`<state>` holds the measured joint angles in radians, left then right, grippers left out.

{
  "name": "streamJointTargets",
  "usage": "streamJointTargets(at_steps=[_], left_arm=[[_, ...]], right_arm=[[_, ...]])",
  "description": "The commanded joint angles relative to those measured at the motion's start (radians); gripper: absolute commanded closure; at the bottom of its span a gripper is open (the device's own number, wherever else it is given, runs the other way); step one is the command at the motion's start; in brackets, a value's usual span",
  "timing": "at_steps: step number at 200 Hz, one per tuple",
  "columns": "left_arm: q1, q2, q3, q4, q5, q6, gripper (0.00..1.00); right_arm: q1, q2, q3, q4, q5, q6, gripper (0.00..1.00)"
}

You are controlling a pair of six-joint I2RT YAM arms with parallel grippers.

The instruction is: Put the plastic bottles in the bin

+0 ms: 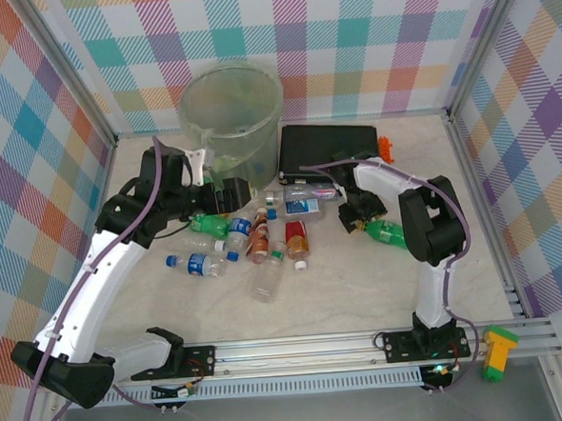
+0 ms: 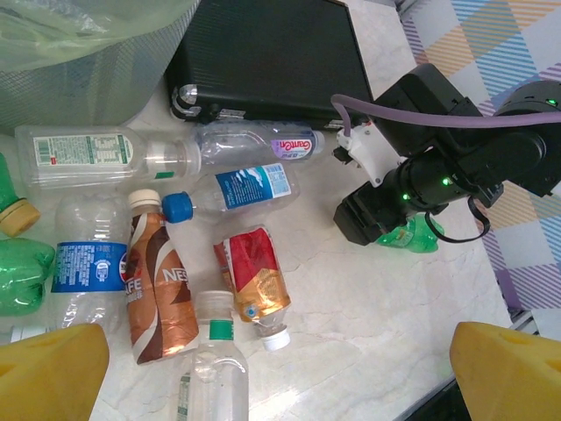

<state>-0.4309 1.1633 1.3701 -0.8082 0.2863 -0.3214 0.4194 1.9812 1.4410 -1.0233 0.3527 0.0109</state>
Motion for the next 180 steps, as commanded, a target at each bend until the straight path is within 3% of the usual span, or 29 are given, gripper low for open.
streamJointTargets(at_steps=[1,82,123,180], left_arm=[[-0.007,-0.019,0.005,-0.006,-0.008,-0.004,0.0],[-0.008,-0.023,0.002,-0.009,-0.012,0.001,0.0],[-0.007,-0.018,0.008,0.0,-0.001,0.001,0.01],[-0.007,-0.05,0.008,-0.045,-0.028,0.012,0.0]], right_arm=[[-0.002,0.018,-0.003,0.007,0.035,-0.015,0.34],[0.04,-0.096,-0.063,0.044,0.068,-0.077,0.27],[0.095,-0.053,-0.091,0.081,0.167,-0.101,0.31],[0.098,0.013,-0.064,0.135,0.21,-0.143,0.38]])
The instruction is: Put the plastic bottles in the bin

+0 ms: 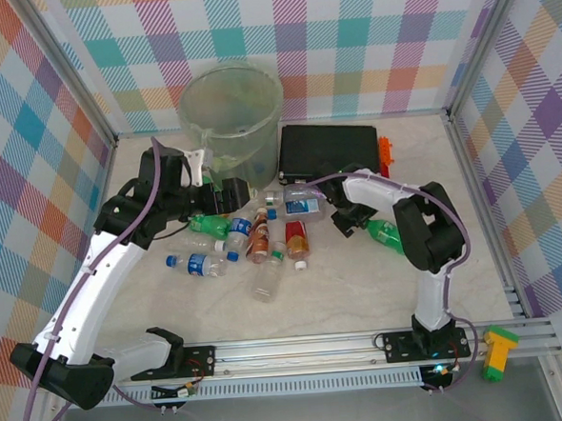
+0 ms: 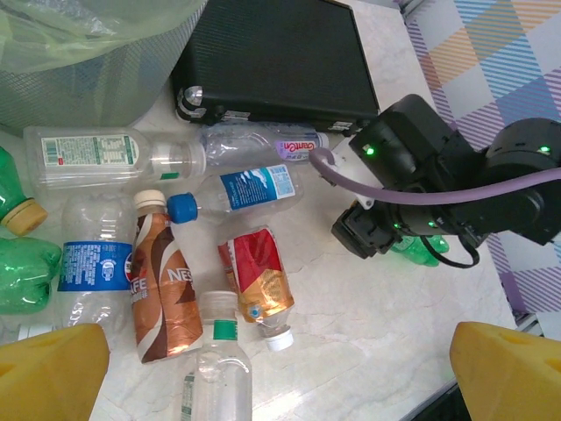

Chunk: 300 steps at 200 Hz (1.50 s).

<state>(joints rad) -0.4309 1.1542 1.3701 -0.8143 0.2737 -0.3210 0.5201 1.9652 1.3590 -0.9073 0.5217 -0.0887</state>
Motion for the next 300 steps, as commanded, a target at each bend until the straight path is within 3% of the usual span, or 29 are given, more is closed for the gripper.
streamJointTargets(at_steps=[1,67,177,251,269,287,300], left_arm=[[-0.007,-0.04,0.008,-0.04,-0.016,0.012,0.0],[-0.008,-0.066,0.002,-0.059,-0.037,0.018,0.0],[-0.007,-0.056,0.015,-0.053,-0.027,0.03,0.0],[-0.008,-0.072,0.006,-0.066,-0.037,0.027,0.01],[-0.008,-0.073,0.007,-0.07,-0.038,0.027,0.0],[-0.008,-0.075,0.008,-0.075,-0.042,0.028,0.0],[-0.008,-0.078,0.007,-0.075,-0.045,0.027,0.01]], right_arm=[[-0.003,0.031,0.018,0.019,0.043,-0.044,0.38],[-0.003,0.044,-0.012,0.035,0.076,-0.058,0.43],[-0.003,-0.044,-0.099,0.049,0.181,-0.071,0.38],[-0.015,0.008,-0.074,0.083,0.195,-0.072,0.46],[-0.021,0.025,-0.051,0.083,0.145,-0.068,0.47],[-0.023,0.041,-0.024,0.067,0.131,-0.06,0.63],[-0.022,0.041,-0.007,0.053,0.129,-0.048,0.64]])
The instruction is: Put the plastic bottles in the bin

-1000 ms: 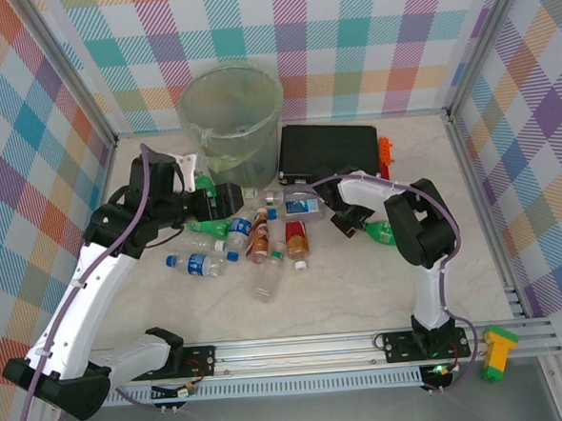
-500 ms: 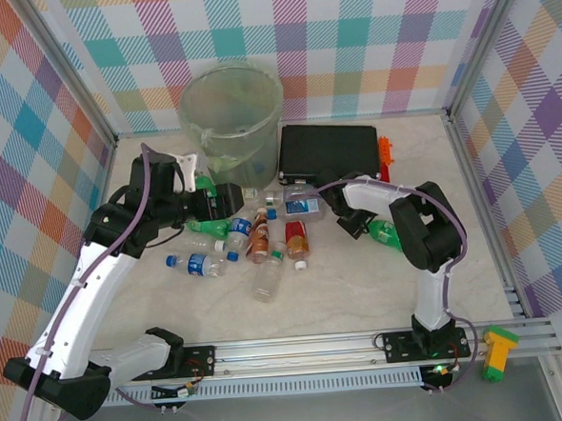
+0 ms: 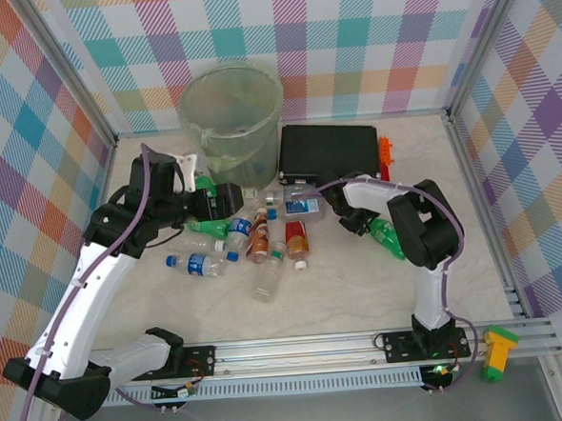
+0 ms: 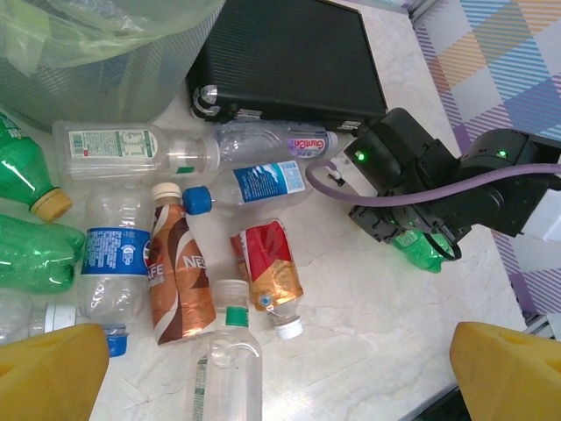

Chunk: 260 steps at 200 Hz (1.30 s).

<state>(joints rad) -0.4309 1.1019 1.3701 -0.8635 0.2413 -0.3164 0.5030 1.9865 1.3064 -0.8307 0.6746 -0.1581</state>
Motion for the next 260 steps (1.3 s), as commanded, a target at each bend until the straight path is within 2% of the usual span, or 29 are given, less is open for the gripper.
streamJointTargets(at_steps=[1,49,102,150,218,237,260], left_arm=[[-0.008,-0.025,0.007,-0.026,-0.013,0.022,0.01],[-0.008,-0.021,0.003,-0.013,-0.013,0.02,0.01],[-0.007,-0.01,0.017,0.011,-0.052,0.015,0.0],[-0.007,-0.002,0.066,0.016,-0.17,0.012,0.0],[-0.008,-0.056,0.099,0.001,-0.366,-0.012,0.01],[-0.008,-0.074,0.099,-0.001,-0.387,-0.014,0.01],[-0.007,-0.076,0.113,-0.022,-0.394,-0.015,0.0]], right_arm=[[-0.004,0.019,0.048,-0.024,-0.024,0.022,0.64],[-0.002,-0.059,0.079,-0.061,-0.028,0.052,0.67],[0.006,-0.215,0.194,-0.143,-0.074,0.178,0.66],[0.036,-0.288,0.487,-0.186,-0.167,0.227,0.66],[0.138,-0.16,1.036,-0.148,-0.325,0.216,0.66],[0.153,-0.122,1.15,-0.084,-0.387,0.226,0.66],[0.161,-0.114,1.182,0.067,-0.482,0.262,0.66]])
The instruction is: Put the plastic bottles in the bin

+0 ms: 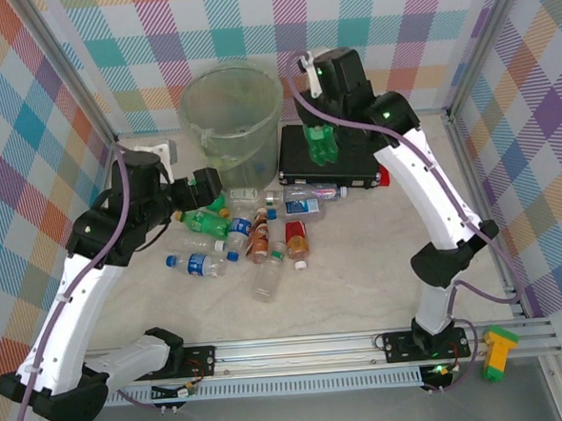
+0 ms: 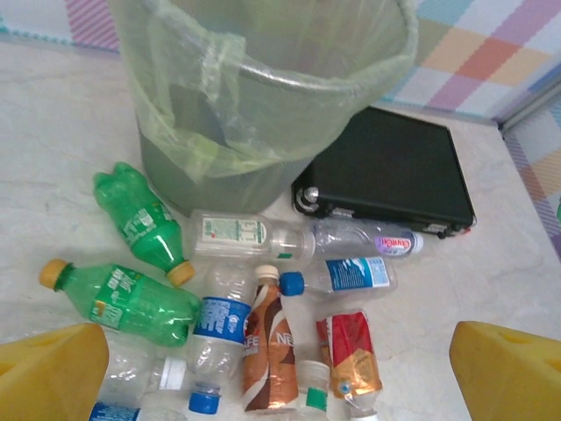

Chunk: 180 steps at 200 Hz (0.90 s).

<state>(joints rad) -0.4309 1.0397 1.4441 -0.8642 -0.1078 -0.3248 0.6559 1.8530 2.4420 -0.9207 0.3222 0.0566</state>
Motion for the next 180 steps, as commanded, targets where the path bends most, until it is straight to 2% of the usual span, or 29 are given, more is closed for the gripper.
streamJointTargets(at_steps=[1,31,67,101,180], left_arm=[[-0.007,-0.014,0.04,-0.021,-0.046,-0.007,0.0],[-0.008,-0.028,0.037,-0.028,-0.055,-0.015,0.0],[-0.008,-0.035,0.035,-0.033,-0.049,-0.037,0.01],[-0.008,-0.044,0.033,-0.036,-0.053,-0.057,0.01],[-0.008,-0.102,0.06,-0.123,-0.115,-0.1,0.01]], right_arm=[[0.008,0.02,0.046,0.161,-0.134,0.051,0.66],[0.013,0.033,0.054,0.36,-0.25,0.12,0.66],[0.02,0.092,0.073,0.546,-0.285,0.171,0.66],[0.025,0.17,0.075,0.704,-0.257,0.181,0.66],[0.024,0.411,0.182,0.915,-0.054,0.056,0.66]])
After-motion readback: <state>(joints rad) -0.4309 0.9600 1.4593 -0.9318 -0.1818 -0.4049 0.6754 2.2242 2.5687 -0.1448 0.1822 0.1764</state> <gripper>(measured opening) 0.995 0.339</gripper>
